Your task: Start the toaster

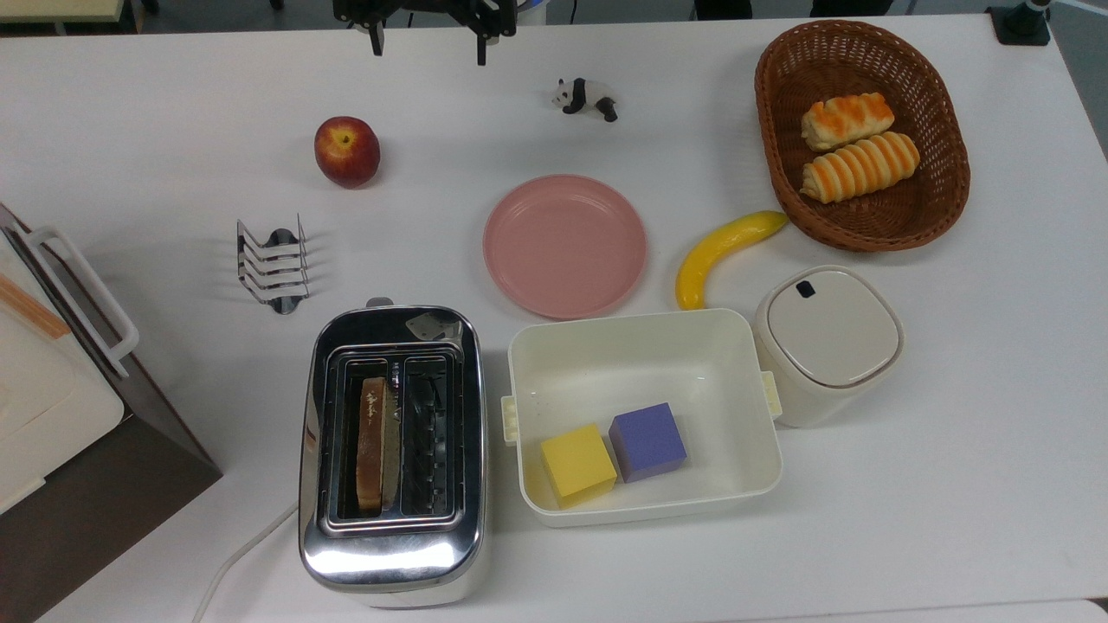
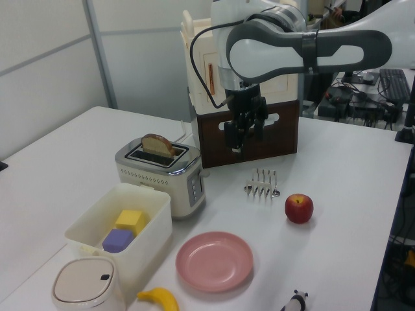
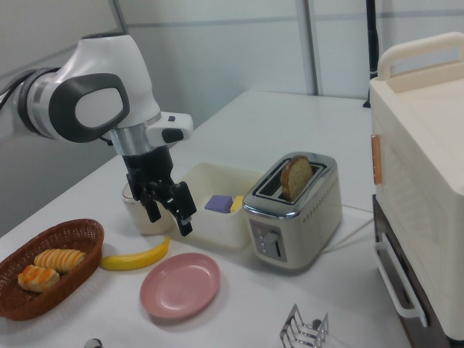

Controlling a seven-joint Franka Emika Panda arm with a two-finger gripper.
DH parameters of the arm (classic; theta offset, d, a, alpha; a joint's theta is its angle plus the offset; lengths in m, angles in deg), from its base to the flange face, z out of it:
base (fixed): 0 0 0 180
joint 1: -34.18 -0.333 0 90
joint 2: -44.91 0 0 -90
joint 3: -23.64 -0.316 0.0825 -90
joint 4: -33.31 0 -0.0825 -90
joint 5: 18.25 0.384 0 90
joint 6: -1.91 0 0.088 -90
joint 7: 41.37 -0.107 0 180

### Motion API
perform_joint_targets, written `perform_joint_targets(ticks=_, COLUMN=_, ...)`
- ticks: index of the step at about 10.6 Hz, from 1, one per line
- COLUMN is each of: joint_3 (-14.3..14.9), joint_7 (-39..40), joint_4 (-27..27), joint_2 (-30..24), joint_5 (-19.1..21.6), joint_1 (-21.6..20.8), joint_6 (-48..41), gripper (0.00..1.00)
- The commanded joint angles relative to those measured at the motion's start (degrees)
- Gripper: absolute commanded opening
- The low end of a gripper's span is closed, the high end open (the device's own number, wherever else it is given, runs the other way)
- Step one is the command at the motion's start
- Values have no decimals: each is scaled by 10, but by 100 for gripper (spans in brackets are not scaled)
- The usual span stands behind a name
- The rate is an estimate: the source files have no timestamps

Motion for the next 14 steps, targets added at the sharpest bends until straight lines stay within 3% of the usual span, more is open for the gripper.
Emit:
perform_joint_targets(ticks=1, joint_3=-2, joint_7=14, joint_4=-16, joint_2=-14, joint_5=13, joint_1=4, joint_6=1, gripper=100)
perform_joint_targets(ticks=8, joint_3=-2, joint_7=38, joint_4=-25, joint_2=-8, joint_5=14, joint_1=1, joint_6=4, gripper=100)
perform_joint_targets(ticks=14, joint_3=-15, joint_7=42, joint_4=-79, joint_2=1, joint_5=15, joint_1=-7, joint_6=25, gripper=100)
